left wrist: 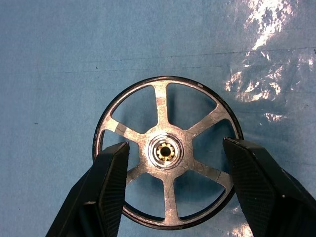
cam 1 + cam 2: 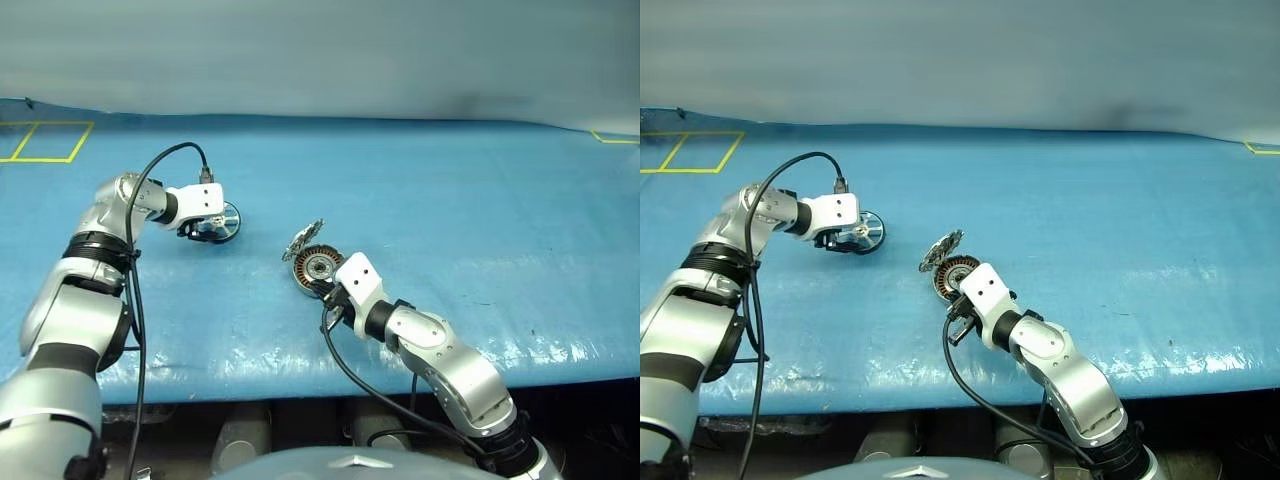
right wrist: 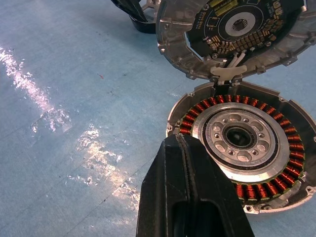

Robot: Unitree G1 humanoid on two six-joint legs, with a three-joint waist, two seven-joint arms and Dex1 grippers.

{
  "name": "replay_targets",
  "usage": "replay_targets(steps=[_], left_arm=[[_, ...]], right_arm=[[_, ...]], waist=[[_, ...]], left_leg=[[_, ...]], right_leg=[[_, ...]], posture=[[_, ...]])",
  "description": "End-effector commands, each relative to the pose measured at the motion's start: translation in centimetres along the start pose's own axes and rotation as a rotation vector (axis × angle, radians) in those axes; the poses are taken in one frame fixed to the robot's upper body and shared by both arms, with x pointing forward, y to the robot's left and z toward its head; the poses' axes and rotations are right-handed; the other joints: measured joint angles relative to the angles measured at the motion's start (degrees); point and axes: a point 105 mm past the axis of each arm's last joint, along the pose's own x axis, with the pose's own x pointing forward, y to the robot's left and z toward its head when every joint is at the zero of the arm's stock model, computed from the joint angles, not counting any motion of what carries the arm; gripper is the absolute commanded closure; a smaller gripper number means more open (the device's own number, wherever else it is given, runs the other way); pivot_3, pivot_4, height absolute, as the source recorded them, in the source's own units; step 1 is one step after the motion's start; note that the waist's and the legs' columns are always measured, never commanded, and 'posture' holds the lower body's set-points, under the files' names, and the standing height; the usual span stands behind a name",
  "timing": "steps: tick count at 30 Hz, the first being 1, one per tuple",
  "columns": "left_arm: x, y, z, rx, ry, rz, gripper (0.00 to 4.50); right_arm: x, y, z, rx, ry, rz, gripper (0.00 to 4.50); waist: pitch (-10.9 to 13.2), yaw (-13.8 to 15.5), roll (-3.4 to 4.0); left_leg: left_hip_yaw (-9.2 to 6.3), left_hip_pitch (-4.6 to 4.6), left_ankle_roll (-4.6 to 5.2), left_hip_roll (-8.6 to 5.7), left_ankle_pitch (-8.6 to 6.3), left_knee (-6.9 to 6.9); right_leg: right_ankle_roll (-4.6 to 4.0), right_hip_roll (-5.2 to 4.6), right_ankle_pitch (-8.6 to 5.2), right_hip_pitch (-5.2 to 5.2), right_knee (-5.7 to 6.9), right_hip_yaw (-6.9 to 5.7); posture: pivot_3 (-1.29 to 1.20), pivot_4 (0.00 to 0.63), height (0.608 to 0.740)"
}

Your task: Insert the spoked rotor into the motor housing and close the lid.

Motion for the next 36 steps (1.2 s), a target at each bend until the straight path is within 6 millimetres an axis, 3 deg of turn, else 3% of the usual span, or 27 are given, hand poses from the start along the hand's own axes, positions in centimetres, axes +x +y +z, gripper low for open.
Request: replay_targets(steps=[1,10,13,17,18,26,36], left_arm=[[-0.3,0.8,0.6,0.025,-0.011,0.030,1.21],[-0.2,0.8,0.2,0.009,-0.001,0.046,1.21],[-0.1,0.8,0.2,0.006,0.001,0.050,1.81],[-0.1,0.8,0.1,0.004,-0.001,0.052,3.07],[-0.1,0.8,0.1,0.003,-0.002,0.052,3.15],[-0.4,0.7,0.1,0.000,-0.015,0.047,3.17],[-4.6,0.0,0.1,0.030,-0.056,-0.030,3.20]], right_arm=[[-0.2,0.0,0.9,-0.011,-0.044,-0.005,4.50],[-0.2,-0.1,0.8,-0.011,-0.039,-0.006,4.50],[-0.2,-0.1,0.8,-0.013,-0.038,-0.006,4.50],[-0.2,-0.1,0.9,-0.015,-0.038,-0.005,4.50],[-0.2,-0.1,0.9,-0.014,-0.038,-0.005,4.50],[-0.2,-0.1,0.8,-0.013,-0.036,-0.007,4.50],[-0.9,-0.5,0.5,-0.027,-0.018,-0.006,4.50]], waist=[[0.00,0.00,0.00],[0.00,0.01,0.00],[0.00,0.01,0.00],[-0.01,0.05,0.02],[-0.01,0.16,0.02],[-0.02,0.21,0.01],[0.00,-0.44,0.01]], left_leg=[[0.00,0.00,0.00,0.00,0.00,0.04],[0.00,-0.02,0.00,-0.01,0.00,0.29],[0.00,-0.02,0.01,-0.01,0.00,0.36],[0.00,-0.01,0.01,-0.02,0.00,0.39],[0.00,0.00,0.01,-0.02,0.00,0.40],[0.01,0.02,0.01,-0.02,0.00,0.49],[0.01,-0.03,0.01,0.00,0.00,0.43]], right_leg=[[0.01,0.00,0.01,0.01,0.01,0.00],[0.06,0.01,0.05,0.06,0.14,0.02],[0.07,0.01,0.06,0.06,0.18,0.03],[0.07,0.01,0.06,0.05,0.24,0.03],[0.07,0.01,0.06,0.06,0.27,0.05],[0.07,0.02,0.05,0.07,0.37,0.07],[0.04,0.02,0.04,-0.03,0.38,0.10]], posture=[[0.00,0.150,0.740],[0.00,0.150,0.740],[0.00,0.150,0.740],[0.00,0.150,0.740],[0.00,0.150,0.740],[0.00,0.150,0.740],[0.00,0.150,0.740]])
